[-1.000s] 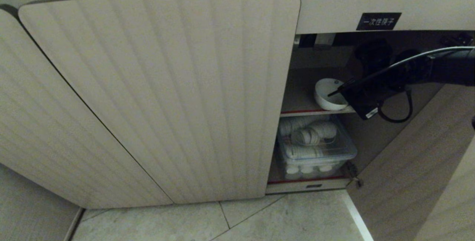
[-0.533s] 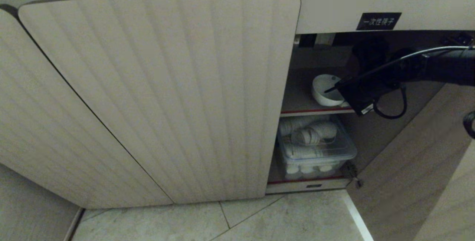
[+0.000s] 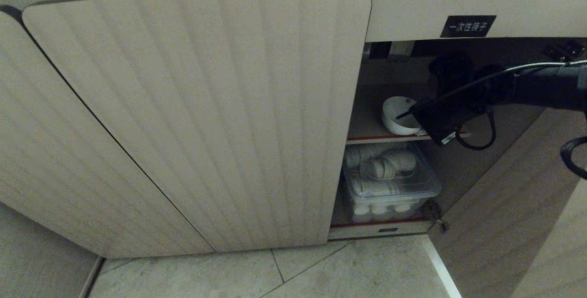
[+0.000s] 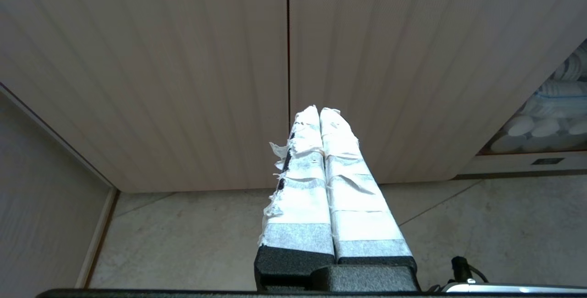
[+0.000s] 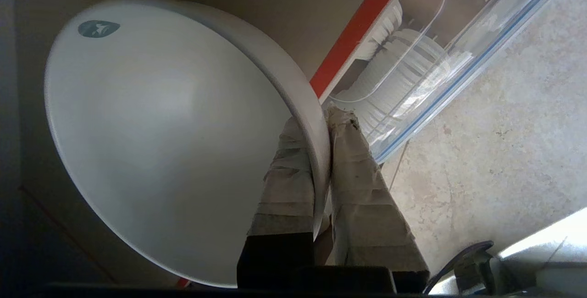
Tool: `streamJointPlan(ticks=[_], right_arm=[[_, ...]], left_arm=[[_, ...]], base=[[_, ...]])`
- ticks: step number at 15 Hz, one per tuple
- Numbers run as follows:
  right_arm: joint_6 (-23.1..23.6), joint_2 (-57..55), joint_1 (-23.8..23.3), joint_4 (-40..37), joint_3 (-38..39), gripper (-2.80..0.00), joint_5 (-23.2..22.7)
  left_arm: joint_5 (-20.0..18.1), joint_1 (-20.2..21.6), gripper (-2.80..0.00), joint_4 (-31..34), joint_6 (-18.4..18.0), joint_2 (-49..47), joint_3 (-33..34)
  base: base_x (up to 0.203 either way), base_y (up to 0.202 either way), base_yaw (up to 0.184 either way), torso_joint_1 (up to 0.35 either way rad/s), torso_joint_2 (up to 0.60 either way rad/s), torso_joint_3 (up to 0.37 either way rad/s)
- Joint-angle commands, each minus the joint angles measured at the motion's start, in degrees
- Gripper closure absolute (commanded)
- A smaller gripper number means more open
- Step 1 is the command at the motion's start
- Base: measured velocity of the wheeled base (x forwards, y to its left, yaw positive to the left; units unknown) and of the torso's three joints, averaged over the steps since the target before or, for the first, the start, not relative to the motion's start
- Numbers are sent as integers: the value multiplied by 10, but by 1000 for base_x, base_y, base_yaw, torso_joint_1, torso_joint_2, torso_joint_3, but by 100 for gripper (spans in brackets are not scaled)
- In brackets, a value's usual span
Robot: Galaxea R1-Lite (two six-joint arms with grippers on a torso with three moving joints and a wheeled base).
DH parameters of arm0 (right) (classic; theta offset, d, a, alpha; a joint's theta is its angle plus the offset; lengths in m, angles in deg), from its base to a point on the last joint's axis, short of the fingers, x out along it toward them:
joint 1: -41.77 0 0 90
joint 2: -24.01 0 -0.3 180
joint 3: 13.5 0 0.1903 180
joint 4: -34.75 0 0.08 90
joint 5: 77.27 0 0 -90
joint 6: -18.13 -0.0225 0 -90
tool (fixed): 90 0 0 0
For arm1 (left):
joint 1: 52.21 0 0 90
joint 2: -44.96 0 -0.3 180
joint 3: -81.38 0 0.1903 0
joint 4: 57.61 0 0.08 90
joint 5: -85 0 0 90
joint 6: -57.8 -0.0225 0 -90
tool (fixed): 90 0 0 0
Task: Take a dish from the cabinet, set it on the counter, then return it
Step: Put it back into the cabinet
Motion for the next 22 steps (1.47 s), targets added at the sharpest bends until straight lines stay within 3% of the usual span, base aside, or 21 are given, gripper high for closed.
streamJointPlan(ticks=[1,22], right_arm=[[-8,-3,0,11,0,0,1],[-3,-24,0,75,-1,0,3]], left_arm=[[1,0,0,0,0,0,0],[1,0,0,0,0,0,0]], base=[[0,0,0,0,0,0],[0,0,0,0,0,0]])
